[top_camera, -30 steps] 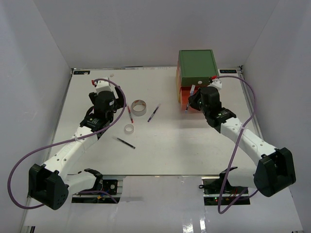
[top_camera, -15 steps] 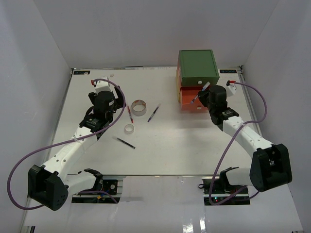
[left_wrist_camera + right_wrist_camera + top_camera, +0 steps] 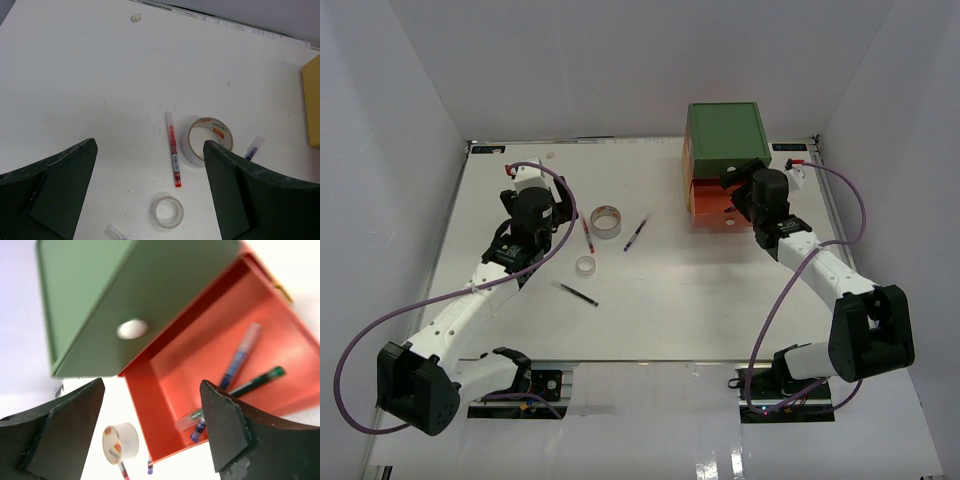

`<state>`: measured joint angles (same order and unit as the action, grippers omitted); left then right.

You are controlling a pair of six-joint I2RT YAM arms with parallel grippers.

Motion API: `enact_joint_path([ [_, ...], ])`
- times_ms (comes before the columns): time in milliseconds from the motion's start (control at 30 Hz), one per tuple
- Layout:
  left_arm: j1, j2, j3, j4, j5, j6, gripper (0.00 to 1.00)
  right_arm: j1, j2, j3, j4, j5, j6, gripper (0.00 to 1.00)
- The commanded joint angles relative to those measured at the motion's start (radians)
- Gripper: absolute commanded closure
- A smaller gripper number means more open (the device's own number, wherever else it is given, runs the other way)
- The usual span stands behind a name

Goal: Sort the stationery into containers
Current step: Place the pen in the drawer, then pick up the pen from the center of the board.

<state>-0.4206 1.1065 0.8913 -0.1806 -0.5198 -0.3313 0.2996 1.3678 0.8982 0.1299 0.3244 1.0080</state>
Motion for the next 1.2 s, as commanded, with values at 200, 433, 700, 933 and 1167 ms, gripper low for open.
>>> enact_joint_path([
  [200,0.016,-0.039,0.017,-0.007,-0.008,0.001,0.02,0.135,0.010,0.177,-0.064,-0.272,-0.628,0.08],
  [433,0.020,-0.069,0.005,0.010,-0.054,0.035,0.02,0.403,0.086,0.284,-0.239,-0.269,-0.997,0.04],
  [700,0.023,-0.166,-0.072,0.067,-0.203,0.104,0.02,0.676,0.298,0.382,-0.272,-0.384,-1.132,0.03],
  [933,0.040,-0.263,-0.097,-0.120,-0.146,-0.011,0.02,0.811,0.508,0.528,-0.305,-0.397,-1.171,0.06],
  [1167,0.040,-0.387,-0.014,-0.336,-0.071,-0.068,0.02,0.869,0.686,0.671,-0.354,-0.378,-1.169,0.18],
])
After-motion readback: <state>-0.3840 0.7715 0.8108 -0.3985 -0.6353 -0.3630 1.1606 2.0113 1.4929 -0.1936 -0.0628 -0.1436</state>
